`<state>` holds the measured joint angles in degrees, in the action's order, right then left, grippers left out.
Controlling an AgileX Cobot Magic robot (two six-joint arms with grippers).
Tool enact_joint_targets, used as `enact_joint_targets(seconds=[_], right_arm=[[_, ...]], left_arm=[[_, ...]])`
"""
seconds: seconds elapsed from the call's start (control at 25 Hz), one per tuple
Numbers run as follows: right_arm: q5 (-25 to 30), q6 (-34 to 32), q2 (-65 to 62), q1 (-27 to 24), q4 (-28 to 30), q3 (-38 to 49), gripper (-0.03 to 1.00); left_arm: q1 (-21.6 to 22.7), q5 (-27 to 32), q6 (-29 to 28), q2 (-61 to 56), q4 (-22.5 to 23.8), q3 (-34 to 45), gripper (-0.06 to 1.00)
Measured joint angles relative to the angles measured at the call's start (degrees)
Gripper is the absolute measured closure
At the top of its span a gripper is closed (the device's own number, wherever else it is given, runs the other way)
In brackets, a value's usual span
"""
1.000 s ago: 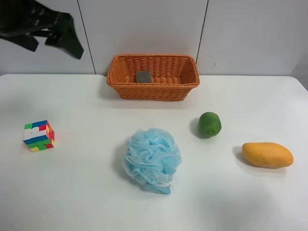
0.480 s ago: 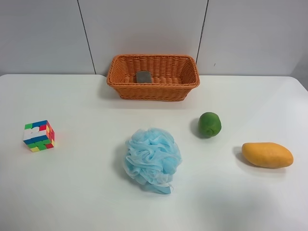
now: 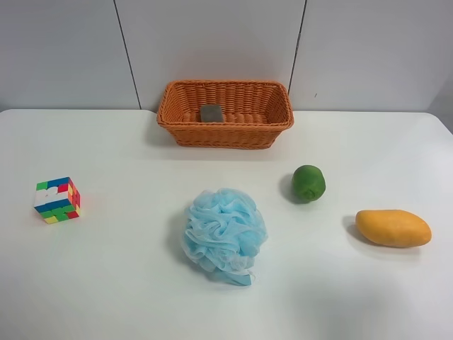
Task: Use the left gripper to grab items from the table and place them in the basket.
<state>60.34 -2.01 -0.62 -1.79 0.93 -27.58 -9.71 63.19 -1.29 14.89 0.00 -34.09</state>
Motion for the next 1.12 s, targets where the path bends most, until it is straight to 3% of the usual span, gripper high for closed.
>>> enact_joint_targets(seconds=[0.16,0.44,1.12], right_arm=[[0.0,0.0,0.0,0.0,0.0,0.0,-0.03],[0.0,0.0,0.0,0.0,0.0,0.0,-0.03],[0.0,0.0,0.0,0.0,0.0,0.0,-0.03]], left_arm=[[4.63,-1.16,1.29,-6.11,-1.21,4.04,-0.05],[8.99,-2.18,2.24,-14.68,-2.34,4.86,-0.05],[9.33,-2.18,2.33,-15.24,-2.47,4.86,-0.05]])
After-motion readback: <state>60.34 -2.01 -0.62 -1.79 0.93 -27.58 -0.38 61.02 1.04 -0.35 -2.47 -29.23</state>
